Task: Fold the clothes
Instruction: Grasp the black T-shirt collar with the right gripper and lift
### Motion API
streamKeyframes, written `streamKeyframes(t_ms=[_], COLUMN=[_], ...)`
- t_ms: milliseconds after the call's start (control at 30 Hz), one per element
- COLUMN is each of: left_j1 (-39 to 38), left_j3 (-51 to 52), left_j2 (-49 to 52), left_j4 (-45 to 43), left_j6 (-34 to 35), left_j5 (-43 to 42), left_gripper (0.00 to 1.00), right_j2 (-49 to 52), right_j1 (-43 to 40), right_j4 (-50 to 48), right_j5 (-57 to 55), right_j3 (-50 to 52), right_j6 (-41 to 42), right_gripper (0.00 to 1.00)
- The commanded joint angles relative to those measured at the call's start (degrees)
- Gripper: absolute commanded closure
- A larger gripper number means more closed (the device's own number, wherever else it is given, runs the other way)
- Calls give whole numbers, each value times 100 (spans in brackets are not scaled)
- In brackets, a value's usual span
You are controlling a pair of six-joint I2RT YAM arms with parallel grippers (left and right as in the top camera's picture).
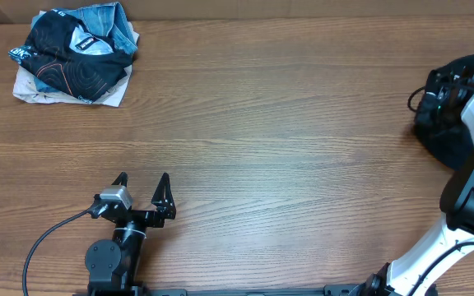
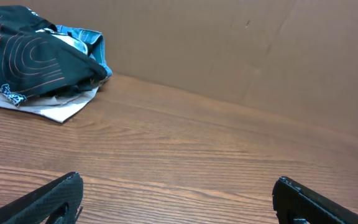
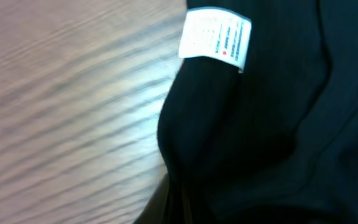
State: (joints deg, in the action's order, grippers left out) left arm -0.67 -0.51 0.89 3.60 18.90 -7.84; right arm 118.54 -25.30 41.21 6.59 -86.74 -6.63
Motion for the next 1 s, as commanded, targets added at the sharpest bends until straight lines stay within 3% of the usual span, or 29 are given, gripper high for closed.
streamKeyframes(t_ms=[0, 433, 800, 967], left_j1=[-26, -26, -26, -26], left_j3=[24, 24, 24, 24], left_j2=[-61, -61, -61, -61], left_j4=[4, 4, 4, 4], left_j6=[-133, -133, -133, -133], left_j5=[68, 68, 68, 68], left_gripper=[0, 0, 0, 0], right_j2=[-560, -1445, -2404, -2723], right_j1=[149, 737, 767, 765], right_j4=[55, 114, -4, -278], right_j5=[422, 702, 595, -702], right_j3=[-280, -284, -293, -306], right_j6=[232, 968, 1438, 1436], right_gripper=[96, 96, 96, 96])
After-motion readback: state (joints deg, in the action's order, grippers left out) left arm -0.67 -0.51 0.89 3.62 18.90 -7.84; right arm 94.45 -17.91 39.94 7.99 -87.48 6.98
